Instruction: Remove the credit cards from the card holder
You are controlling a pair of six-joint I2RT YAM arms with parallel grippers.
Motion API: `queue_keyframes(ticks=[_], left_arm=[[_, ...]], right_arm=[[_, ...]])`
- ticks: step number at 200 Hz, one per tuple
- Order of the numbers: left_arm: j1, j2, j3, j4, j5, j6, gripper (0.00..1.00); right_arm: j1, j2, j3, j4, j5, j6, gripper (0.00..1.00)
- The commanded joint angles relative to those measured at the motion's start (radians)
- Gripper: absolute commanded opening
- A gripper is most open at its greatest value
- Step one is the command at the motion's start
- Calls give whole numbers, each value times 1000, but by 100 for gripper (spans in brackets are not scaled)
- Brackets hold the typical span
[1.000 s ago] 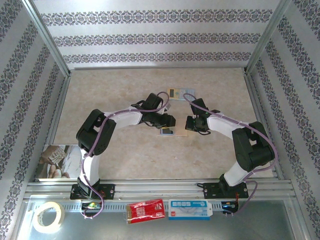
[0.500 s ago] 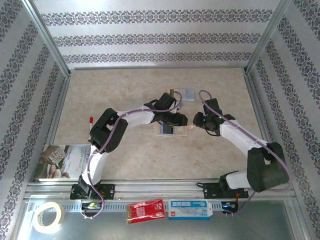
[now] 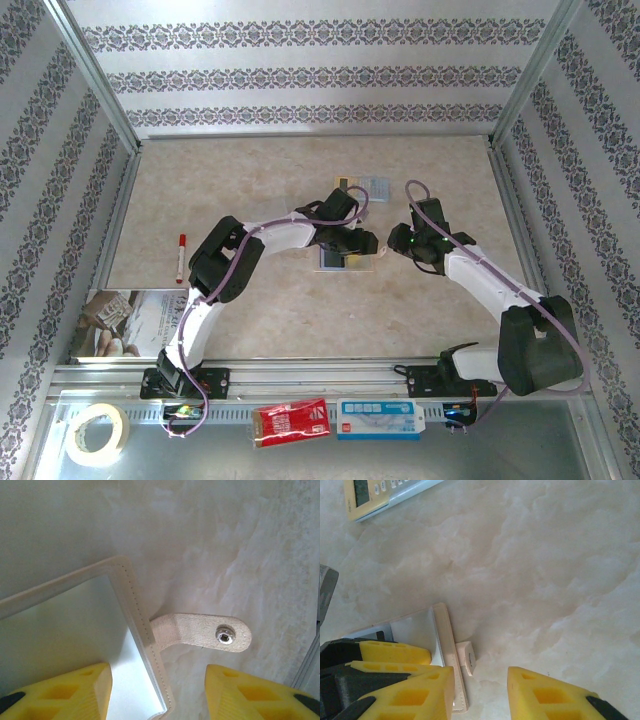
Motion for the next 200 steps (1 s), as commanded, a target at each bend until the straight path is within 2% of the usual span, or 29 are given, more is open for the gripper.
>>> queue_keyframes(ticks=[1, 29, 84, 122, 149, 176, 200], left_arm=[[-9, -62, 29, -94, -25, 24, 52], [16, -121, -4, -107, -66, 43, 48], [73, -200, -90, -81, -23, 51, 46], [140, -260, -184, -16, -24, 3, 46], [171, -287, -268, 20, -50, -35, 38], [174, -286, -301, -10, -95, -25, 30], [174, -281, -320, -18, -119, -17, 25]], right_arm=[[-6, -40, 4, 4, -22, 15, 34], [-5, -70, 28, -1, -56, 14, 33], [65, -47, 111, -33, -100, -2, 31], [163, 73, 162, -11, -118, 19, 27], [205, 180, 190, 36, -182, 34, 24], [209, 282, 221, 64, -259, 42, 21], [205, 352, 229, 90, -276, 40, 20]])
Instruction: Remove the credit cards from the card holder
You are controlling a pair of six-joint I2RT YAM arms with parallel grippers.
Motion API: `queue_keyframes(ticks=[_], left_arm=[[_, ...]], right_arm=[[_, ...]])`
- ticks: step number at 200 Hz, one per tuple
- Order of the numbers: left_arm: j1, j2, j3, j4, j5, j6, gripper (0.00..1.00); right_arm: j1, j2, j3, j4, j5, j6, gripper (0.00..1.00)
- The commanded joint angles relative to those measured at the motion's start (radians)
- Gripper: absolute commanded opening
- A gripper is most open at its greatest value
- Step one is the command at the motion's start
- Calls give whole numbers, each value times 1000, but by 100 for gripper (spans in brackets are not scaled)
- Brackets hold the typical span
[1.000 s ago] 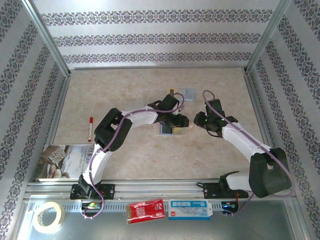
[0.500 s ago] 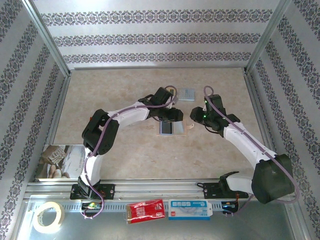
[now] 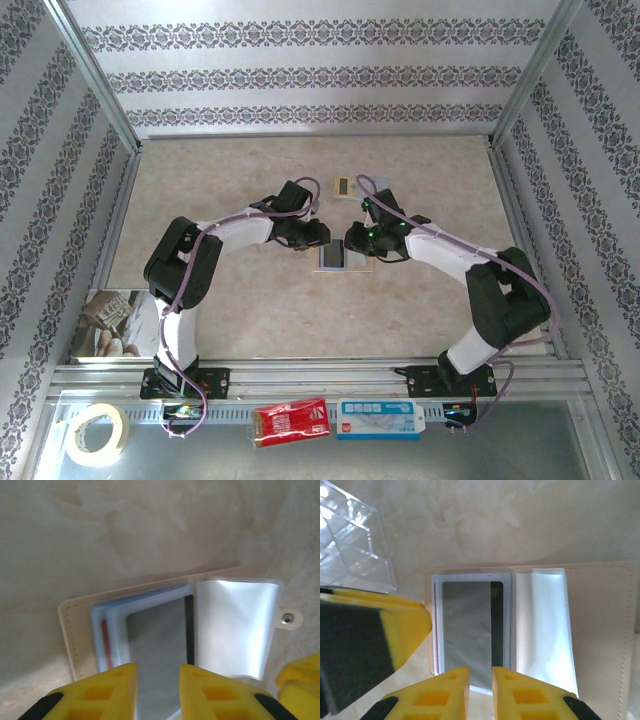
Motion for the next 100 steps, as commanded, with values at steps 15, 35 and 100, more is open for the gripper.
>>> queue_keyframes(ticks=[15, 35, 100], left_arm=[[-5, -12, -14, 0, -22, 3, 22], [-7, -3, -13, 0, -7, 9, 18], [-13, 29, -10, -14, 13, 11, 15]], right_arm=[[-11, 87, 30, 72, -79, 16, 18], [-25, 133, 35, 88, -101, 2, 17], [-79, 187, -2, 152, -172, -6, 18]])
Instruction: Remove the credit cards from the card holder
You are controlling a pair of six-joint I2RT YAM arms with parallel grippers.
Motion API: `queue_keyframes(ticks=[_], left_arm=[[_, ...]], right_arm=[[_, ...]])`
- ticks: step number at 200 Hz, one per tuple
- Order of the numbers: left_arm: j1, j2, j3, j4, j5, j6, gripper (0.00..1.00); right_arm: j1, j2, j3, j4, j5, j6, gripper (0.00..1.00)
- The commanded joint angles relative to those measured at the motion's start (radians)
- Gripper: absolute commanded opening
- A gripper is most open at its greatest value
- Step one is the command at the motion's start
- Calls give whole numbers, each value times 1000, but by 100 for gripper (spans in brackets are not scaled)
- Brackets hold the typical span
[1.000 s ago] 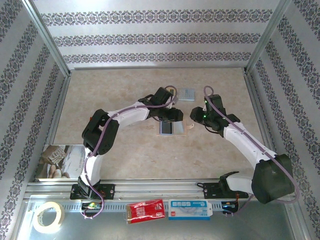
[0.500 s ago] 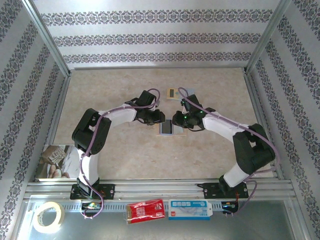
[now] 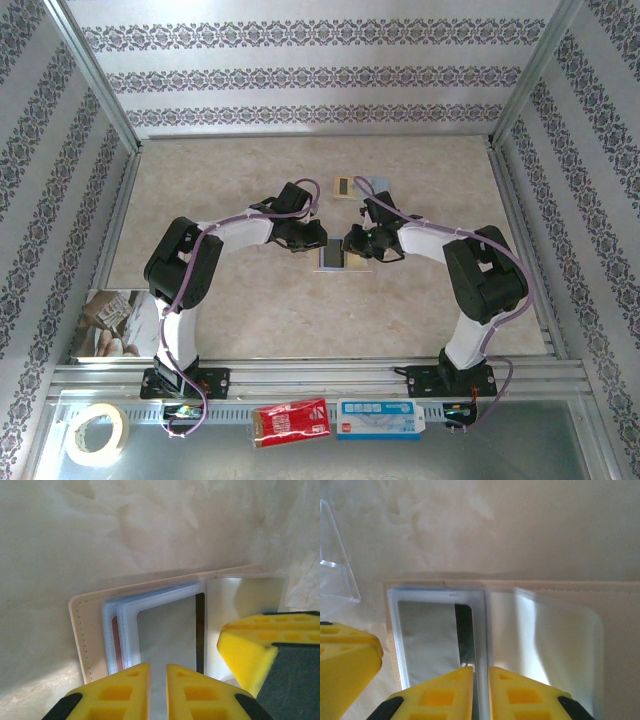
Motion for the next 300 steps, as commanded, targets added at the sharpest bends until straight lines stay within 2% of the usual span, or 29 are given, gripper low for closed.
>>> queue_keyframes(ticks=[1, 103, 143, 211, 248, 300], left_arm=[[-11, 29, -1, -14, 17, 12, 15], [-14, 62, -48, -25, -29, 22, 15], [-15, 71, -58, -20, -34, 23, 15], [-14, 76, -72, 3, -36, 20, 18], [-14, 67, -74, -2, -49, 21, 23], [-15, 54, -80, -10, -67, 30, 27]], right_arm=[[-15, 26, -8, 50, -63, -6, 18], [-44, 91, -18, 94, -198, -36, 25], [-49, 96, -25, 84, -187, -47, 23], [-49, 110, -7, 93, -268, -65, 19], [-60, 94, -18, 91, -254, -72, 12], [-99, 58, -61, 91, -223, -81, 9]])
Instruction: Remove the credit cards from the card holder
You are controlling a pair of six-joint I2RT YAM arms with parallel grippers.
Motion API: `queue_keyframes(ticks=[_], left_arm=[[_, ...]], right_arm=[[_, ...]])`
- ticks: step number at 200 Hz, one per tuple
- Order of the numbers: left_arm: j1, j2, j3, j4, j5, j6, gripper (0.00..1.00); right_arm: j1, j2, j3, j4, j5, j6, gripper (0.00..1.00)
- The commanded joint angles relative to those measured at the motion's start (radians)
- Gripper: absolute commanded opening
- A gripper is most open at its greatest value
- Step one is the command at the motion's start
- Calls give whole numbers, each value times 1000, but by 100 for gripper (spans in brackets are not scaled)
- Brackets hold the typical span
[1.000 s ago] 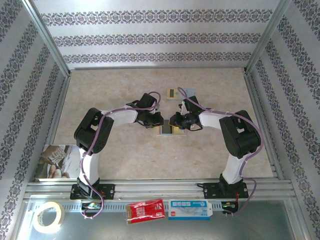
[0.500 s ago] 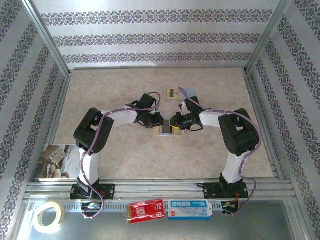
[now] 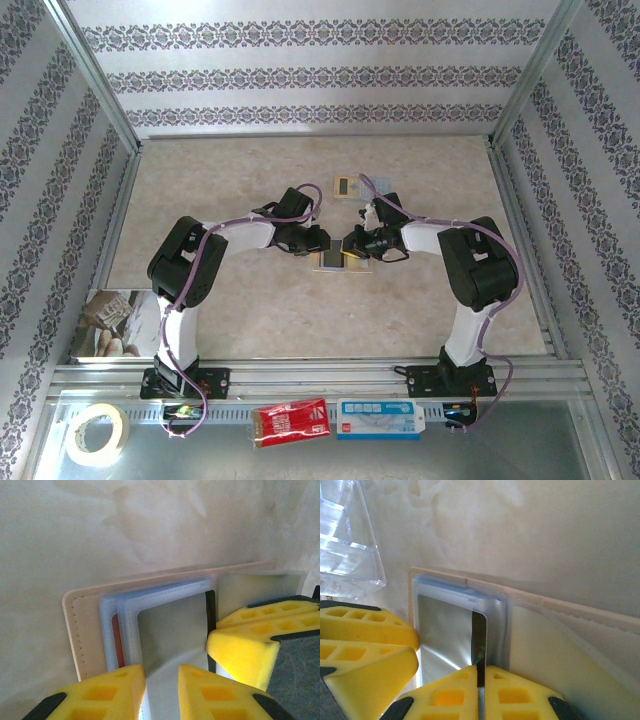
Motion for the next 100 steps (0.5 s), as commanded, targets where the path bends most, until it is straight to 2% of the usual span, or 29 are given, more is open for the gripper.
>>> queue_keyframes(ticks=[1, 100], left_arm=[[-8, 27, -42, -75, -75, 22, 27], [-9, -14, 21, -118, -45, 50, 27]], right_arm=[[-26, -27, -35, -22, 30, -23, 9], [-30, -50, -52, -25, 54, -26, 7]])
